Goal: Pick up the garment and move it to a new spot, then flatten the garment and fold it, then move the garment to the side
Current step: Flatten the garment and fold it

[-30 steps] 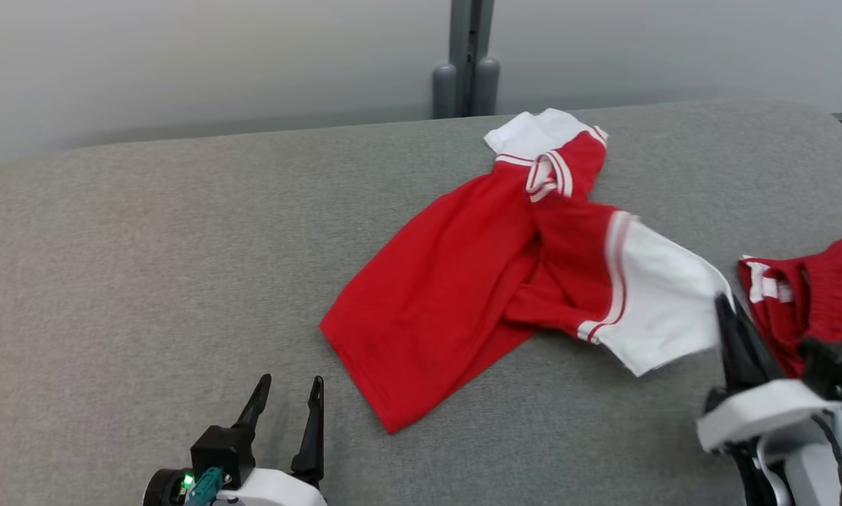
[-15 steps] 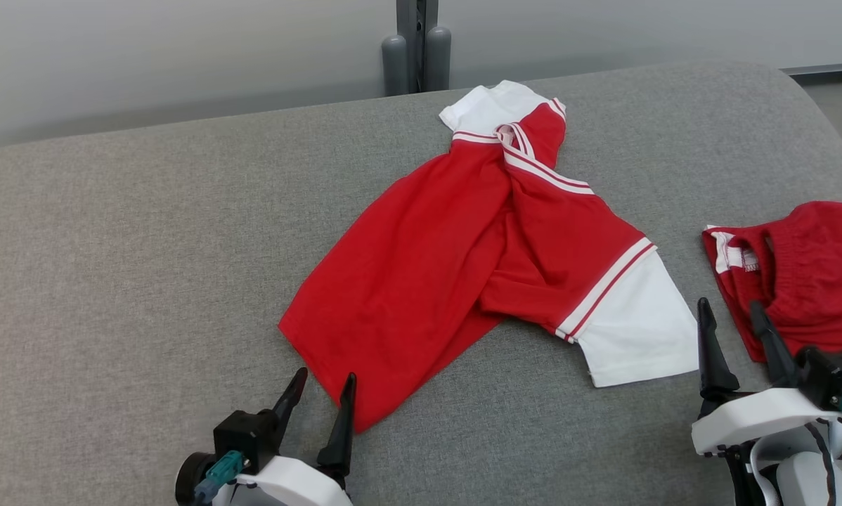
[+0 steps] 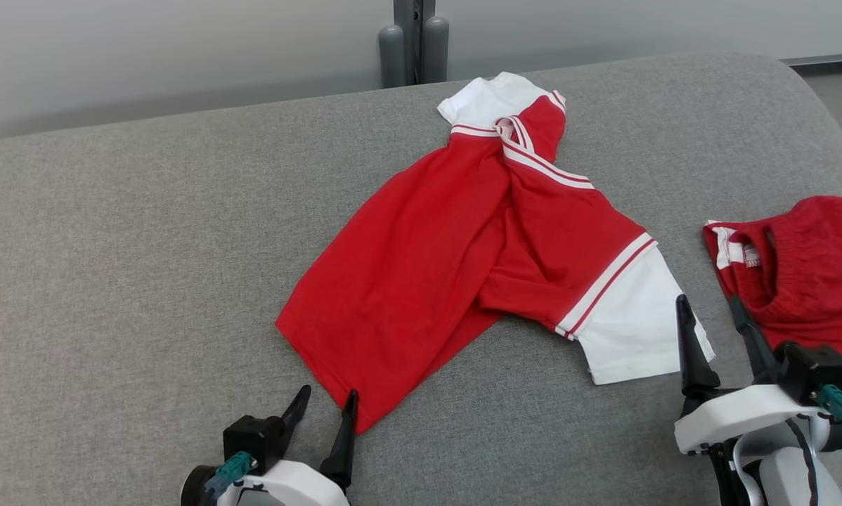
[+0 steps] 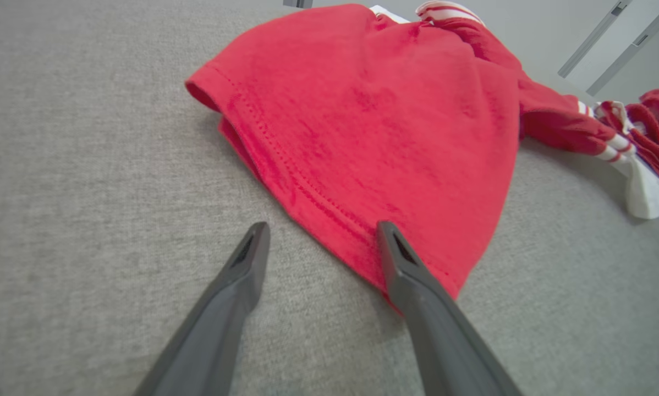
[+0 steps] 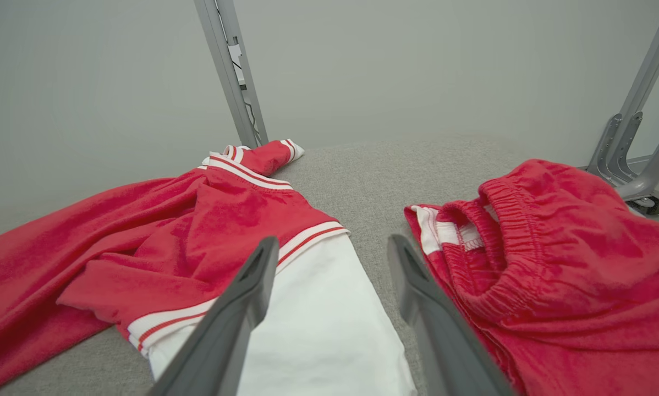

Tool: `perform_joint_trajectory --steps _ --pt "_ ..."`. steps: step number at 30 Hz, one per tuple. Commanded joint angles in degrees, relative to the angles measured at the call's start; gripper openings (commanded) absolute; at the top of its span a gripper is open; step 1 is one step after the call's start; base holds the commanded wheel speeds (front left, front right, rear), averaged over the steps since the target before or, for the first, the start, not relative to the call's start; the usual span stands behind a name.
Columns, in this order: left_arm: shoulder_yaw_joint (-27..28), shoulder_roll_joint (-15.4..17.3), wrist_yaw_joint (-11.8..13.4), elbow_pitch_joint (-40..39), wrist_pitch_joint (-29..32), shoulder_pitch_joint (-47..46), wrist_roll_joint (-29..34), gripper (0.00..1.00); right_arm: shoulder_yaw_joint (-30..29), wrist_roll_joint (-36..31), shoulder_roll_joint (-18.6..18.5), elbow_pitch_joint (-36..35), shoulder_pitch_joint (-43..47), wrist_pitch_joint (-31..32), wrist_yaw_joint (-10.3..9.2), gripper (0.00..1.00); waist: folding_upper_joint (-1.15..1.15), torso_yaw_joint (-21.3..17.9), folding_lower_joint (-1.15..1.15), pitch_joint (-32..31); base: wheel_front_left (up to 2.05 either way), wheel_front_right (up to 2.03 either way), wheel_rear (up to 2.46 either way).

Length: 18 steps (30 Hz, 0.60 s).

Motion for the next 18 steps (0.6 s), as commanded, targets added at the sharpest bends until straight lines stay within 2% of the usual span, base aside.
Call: perform_joint_trajectory --steps 1,2,3,5,6,8,9,12,18 --pt "-0.37 0.27 -0.39 0.60 0.05 -1.16 -0.86 1.00 0.28 -0.38 -0.08 -0.17 -0.62 0.02 0.00 1.00 0.00 -0.08 0.00 0.10 0.00 0.00 0.00" --pt "-0.71 0.23 -0.51 0.84 0.05 -1.43 -1.12 0.89 0.36 -0.31 -0.10 -0.05 -0.71 0.02 0.00 1.00 0.00 -0.12 0.00 0.20 0.00 0.00 0.00" --pt "-1.18 0.22 -0.86 1.21 0.06 -1.54 -1.90 0.43 0.50 -0.19 -0.12 0.03 -0.81 0.02 0.00 1.00 0.00 -0.16 0.00 0.28 0.00 0.00 0.00" --pt "-1.57 0.23 -1.07 1.52 0.06 -1.74 -2.51 0.39 0.63 -0.12 -0.11 0.11 -0.89 0.02 0.00 1.00 0.00 -0.19 0.00 0.35 0.00 0.00 0.00" --pt "-2.25 0.24 -1.57 1.83 0.06 -2.59 -3.46 0.22 0.89 -0.01 -0.09 0.23 -1.03 0.02 0.00 1.00 0.00 -0.26 0.00 0.51 0.00 0.00 0.00" --pt "-2.99 0.24 -1.94 2.60 0.05 -3.20 -4.36 0.04 1.08 0.09 -0.07 0.38 -1.11 0.02 0.00 1.00 0.00 -0.31 0.00 0.56 0.00 0.00 0.00" --pt "-3.16 0.23 -2.04 2.65 0.05 -3.70 -4.80 0.00 1.13 0.23 -0.07 0.47 -1.14 0.02 0.00 1.00 0.00 -0.30 0.00 0.57 0.00 0.00 0.00" --pt "-2.74 0.24 -1.66 1.49 0.01 -4.82 -4.71 0.00 1.17 0.64 -0.05 0.62 -1.22 0.02 0.00 1.00 0.00 -0.17 0.00 0.54 0.00 0.00 0.00" --pt "3.07 0.30 0.62 -7.63 0.00 -4.36 0.26 0.00 0.51 1.06 -0.06 0.18 -0.78 0.02 0.00 1.00 0.00 0.61 0.00 0.29 0.00 0.00 0.00"
